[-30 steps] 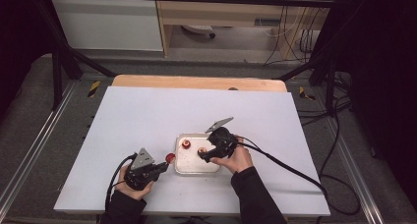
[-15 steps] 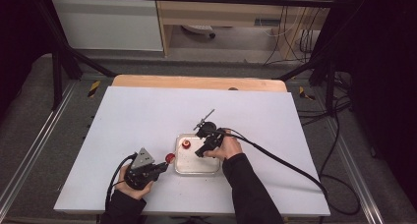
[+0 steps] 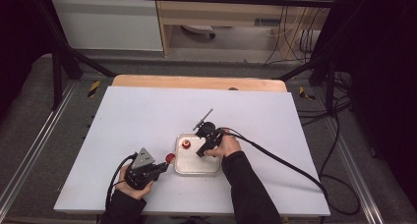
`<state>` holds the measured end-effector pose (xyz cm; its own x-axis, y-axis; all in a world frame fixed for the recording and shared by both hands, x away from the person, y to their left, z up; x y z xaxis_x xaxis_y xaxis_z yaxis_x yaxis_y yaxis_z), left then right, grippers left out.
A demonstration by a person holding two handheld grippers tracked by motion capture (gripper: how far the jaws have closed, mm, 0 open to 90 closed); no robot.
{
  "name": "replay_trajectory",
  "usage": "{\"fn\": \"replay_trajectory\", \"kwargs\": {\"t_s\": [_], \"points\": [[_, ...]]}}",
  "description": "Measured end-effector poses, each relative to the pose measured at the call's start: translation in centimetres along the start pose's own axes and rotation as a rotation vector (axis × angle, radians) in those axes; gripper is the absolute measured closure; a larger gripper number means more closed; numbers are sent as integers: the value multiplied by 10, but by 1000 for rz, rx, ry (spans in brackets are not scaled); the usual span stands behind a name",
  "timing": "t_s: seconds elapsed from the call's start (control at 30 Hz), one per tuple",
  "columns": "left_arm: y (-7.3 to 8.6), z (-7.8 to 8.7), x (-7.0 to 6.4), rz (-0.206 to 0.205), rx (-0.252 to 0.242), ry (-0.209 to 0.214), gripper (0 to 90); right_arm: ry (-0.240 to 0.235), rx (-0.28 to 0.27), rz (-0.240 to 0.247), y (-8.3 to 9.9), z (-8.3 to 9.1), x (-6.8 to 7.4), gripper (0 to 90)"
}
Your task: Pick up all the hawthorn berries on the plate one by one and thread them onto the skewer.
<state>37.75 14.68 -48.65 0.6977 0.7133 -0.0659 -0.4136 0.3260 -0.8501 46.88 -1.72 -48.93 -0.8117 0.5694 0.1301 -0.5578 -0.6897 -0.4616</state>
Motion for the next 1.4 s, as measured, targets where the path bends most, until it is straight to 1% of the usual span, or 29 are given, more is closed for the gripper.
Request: {"fn": "replay_trajectory", "kwargs": {"t_s": [0.07,0.17,0.3,0.4,0.53,0.63,0.73,0.77,0.87,0.97,1.07,1.17,1.27,1.37,1.4], "points": [[0,0,0,0,1,0,878,-6,-2,4,0,-1,0,596],[0,0,0,-1,2,0,878,-9,-1,-2,0,-2,0,600],[0,0,0,0,1,-1,878,-7,2,-17,0,-2,0,605],[0,0,0,-1,-3,-2,878,-2,-11,-34,-1,1,0,607],[-1,1,-1,-3,-10,-4,878,-3,-54,-62,-5,10,2,608],[-1,1,-2,-5,-12,-5,879,-10,-92,-73,-7,20,5,608],[-2,1,-3,-8,-16,-7,878,-6,-126,-84,-8,28,8,609],[-2,1,-3,-8,-17,-6,878,-5,-137,-95,-9,31,10,609],[-3,2,-3,-11,-21,-9,878,-25,-179,-109,-9,37,14,610],[-4,2,-4,-10,-28,-10,878,-35,-239,-131,-10,43,16,610],[-4,3,-5,-4,-37,-8,878,-43,-312,-163,-11,48,16,610],[-5,3,-6,1,-45,-10,878,-62,-393,-194,-13,51,17,610],[-7,4,-7,4,-56,-14,878,-74,-466,-238,-14,55,16,610],[-8,5,-8,10,-67,-16,878,-100,-547,-288,-16,60,17,610],[-9,6,-8,12,-72,-18,878,-102,-569,-297,-16,62,16,610]]}}
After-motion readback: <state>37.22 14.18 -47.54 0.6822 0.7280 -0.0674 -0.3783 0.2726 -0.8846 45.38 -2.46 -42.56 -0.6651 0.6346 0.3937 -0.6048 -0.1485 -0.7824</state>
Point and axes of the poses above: each handheld gripper's, and its own axes: z roughly backward along the jaws, y roughly out of its underside, x roughly to its left, the point moved 8 cm from there along -z, roughly forward along the jaws, and after that the axes turned 6 degrees about -x, right-handed, at the moved point
